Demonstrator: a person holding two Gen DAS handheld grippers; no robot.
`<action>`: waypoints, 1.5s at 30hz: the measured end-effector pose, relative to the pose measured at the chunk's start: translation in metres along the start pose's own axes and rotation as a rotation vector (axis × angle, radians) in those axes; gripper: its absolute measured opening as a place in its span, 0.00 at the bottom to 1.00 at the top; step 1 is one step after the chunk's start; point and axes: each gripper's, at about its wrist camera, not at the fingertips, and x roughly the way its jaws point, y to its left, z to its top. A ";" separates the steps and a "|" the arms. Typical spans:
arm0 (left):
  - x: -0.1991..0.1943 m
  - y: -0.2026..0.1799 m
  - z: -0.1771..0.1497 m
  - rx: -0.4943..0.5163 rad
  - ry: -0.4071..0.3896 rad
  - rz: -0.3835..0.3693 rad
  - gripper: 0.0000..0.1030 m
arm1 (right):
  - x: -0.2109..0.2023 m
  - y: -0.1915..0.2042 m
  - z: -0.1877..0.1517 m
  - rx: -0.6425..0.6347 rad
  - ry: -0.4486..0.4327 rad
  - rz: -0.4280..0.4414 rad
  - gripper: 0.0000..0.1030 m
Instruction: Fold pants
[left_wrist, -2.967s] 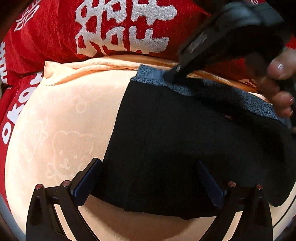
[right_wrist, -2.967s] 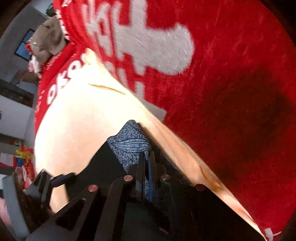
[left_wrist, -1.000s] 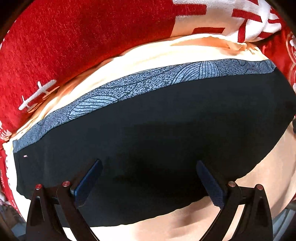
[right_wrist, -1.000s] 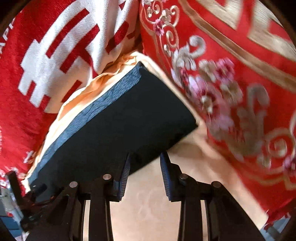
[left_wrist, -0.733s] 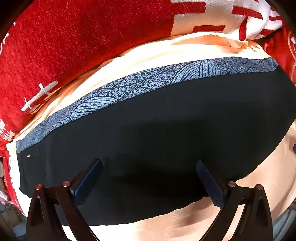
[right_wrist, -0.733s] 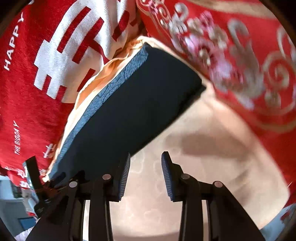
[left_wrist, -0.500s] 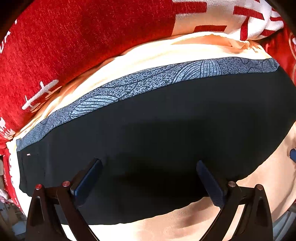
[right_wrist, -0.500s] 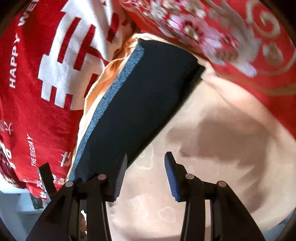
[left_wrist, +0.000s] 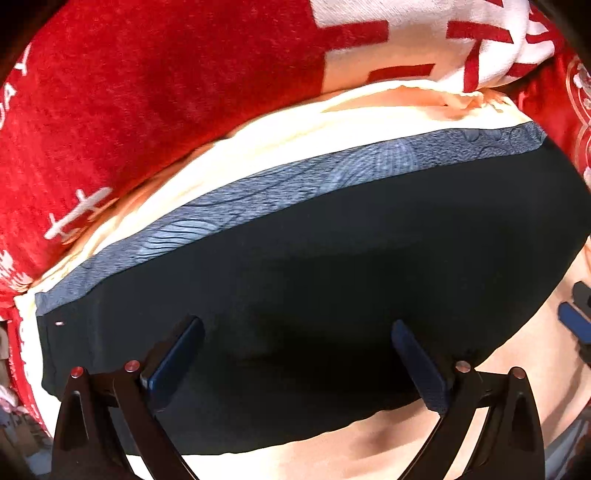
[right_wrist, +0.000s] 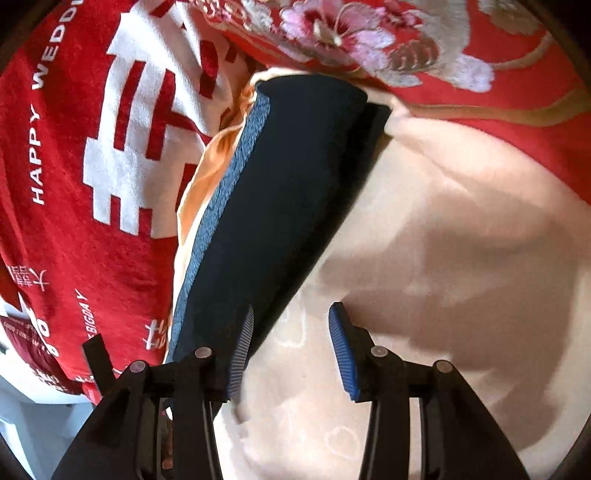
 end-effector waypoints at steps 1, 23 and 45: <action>0.004 -0.001 0.001 -0.008 0.009 0.000 0.99 | 0.001 -0.001 0.000 0.003 -0.006 0.003 0.45; 0.015 0.009 -0.008 -0.051 -0.001 -0.046 0.99 | 0.033 0.003 0.022 0.079 -0.205 0.170 0.47; 0.010 -0.036 0.012 -0.023 -0.110 -0.096 0.66 | 0.023 0.059 0.037 -0.128 -0.107 0.129 0.16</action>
